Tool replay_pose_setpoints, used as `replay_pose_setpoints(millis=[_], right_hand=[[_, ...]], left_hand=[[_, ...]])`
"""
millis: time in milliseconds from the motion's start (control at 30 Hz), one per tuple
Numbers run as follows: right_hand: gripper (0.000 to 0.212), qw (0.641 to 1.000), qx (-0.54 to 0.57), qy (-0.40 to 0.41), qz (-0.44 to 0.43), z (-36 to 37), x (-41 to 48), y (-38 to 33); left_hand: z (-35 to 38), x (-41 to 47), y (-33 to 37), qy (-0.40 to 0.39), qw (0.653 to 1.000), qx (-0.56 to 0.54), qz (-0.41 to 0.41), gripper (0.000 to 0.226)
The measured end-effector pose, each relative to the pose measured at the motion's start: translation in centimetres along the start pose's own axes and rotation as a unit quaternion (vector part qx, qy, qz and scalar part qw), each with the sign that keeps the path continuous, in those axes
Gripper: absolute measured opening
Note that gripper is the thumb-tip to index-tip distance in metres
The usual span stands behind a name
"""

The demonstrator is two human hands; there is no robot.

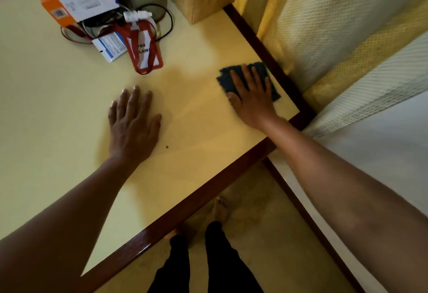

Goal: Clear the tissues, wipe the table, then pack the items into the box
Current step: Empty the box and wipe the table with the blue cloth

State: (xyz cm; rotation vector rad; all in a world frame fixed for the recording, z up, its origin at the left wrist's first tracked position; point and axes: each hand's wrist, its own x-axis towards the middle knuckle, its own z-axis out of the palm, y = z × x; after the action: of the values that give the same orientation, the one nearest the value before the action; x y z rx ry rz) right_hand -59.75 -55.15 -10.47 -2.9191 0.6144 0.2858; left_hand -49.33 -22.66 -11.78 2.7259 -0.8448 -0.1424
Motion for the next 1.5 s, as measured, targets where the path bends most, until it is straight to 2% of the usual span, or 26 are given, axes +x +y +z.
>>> replay_pose_setpoints(millis=[133,233,300,367,433,500,567,667,733,833,967,1033,1067,1100,1167,1200,1233,1267,1333,1433,1500], right_hand=[[0.068,0.983,0.044,0.015,0.177,-0.7,-2.1,8.5],[0.069,0.950,0.136,0.040,0.280,0.0,-6.2,11.4],[0.072,0.919,0.189,0.070,0.339,1.1,-8.7,10.5],[0.073,0.892,0.249,0.107,0.362,2.4,-10.7,6.3],[0.071,0.876,0.300,0.137,0.351,3.9,-12.7,0.5],[0.071,0.881,0.288,0.115,0.356,5.1,-15.2,-5.7],[0.070,0.902,0.240,0.070,0.351,5.9,-18.4,-11.8],[0.069,0.952,0.178,0.010,0.249,5.8,-23.0,-18.4],[0.068,0.963,0.159,-0.001,0.219,5.6,-22.7,-17.2],[0.066,0.968,0.108,0.035,0.224,4.9,-17.0,-9.2],[0.069,0.959,0.071,0.036,0.273,1.9,-6.9,1.2],[0.069,0.948,0.079,0.040,0.306,1.1,-4.8,1.3],[0.069,0.952,0.069,0.046,0.294,1.0,-4.6,-0.5],[0.069,0.965,0.052,0.050,0.252,1.6,-5.5,-3.1],[0.067,0.995,0.026,0.016,0.092,2.6,-8.9,-8.8],[0.067,0.999,0.022,-0.017,0.018,2.9,-10.6,-10.3],[0.067,0.999,0.018,-0.027,-0.031,3.2,-11.1,-10.1],[0.066,0.999,0.021,-0.019,-0.040,2.9,-10.2,-8.4],[0.066,0.999,0.004,0.031,0.040,2.0,-6.1,-3.6],[0.071,0.986,0.028,0.028,0.162,-0.6,1.7,1.1],[0.071,0.990,0.019,0.035,0.132,-0.7,4.4,-1.8]], left_hand=[[0.2,-0.1,0.1,0.001,1.000,0.003,-0.005,0.068],[0.4,0.1,0.1,0.005,1.000,0.006,-0.003,0.068],[0.5,0.3,0.3,0.009,1.000,0.009,-0.003,0.068],[0.5,0.2,0.2,0.009,1.000,0.010,-0.003,0.067],[0.4,0.2,0.4,0.008,1.000,0.012,0.000,0.067],[0.3,0.3,0.5,0.005,1.000,0.011,0.000,0.067],[0.2,0.2,0.5,0.002,1.000,0.009,0.001,0.068],[0.1,0.0,0.4,0.006,1.000,0.005,0.002,0.067],[0.0,0.0,0.4,0.004,1.000,0.002,0.003,0.067],[0.1,0.1,0.3,0.000,1.000,0.001,0.007,0.067],[0.2,0.1,0.0,0.006,1.000,0.001,0.011,0.067],[0.3,0.0,0.2,0.005,1.000,0.005,0.013,0.067],[0.3,0.2,0.2,0.005,1.000,0.009,0.011,0.067],[0.3,0.1,0.2,0.000,1.000,0.012,0.010,0.067],[0.3,0.1,-0.1,-0.007,1.000,0.015,0.008,0.067],[0.3,0.1,-0.2,-0.012,1.000,0.015,0.008,0.068],[0.3,0.2,-0.2,-0.016,1.000,0.017,0.009,0.068],[0.3,0.2,-0.2,-0.019,1.000,0.020,0.011,0.068],[0.3,0.2,-0.1,-0.013,1.000,0.025,0.009,0.068],[0.1,0.1,0.2,0.001,1.000,0.011,0.002,0.067],[0.0,0.1,0.2,0.007,1.000,0.009,0.001,0.067]])
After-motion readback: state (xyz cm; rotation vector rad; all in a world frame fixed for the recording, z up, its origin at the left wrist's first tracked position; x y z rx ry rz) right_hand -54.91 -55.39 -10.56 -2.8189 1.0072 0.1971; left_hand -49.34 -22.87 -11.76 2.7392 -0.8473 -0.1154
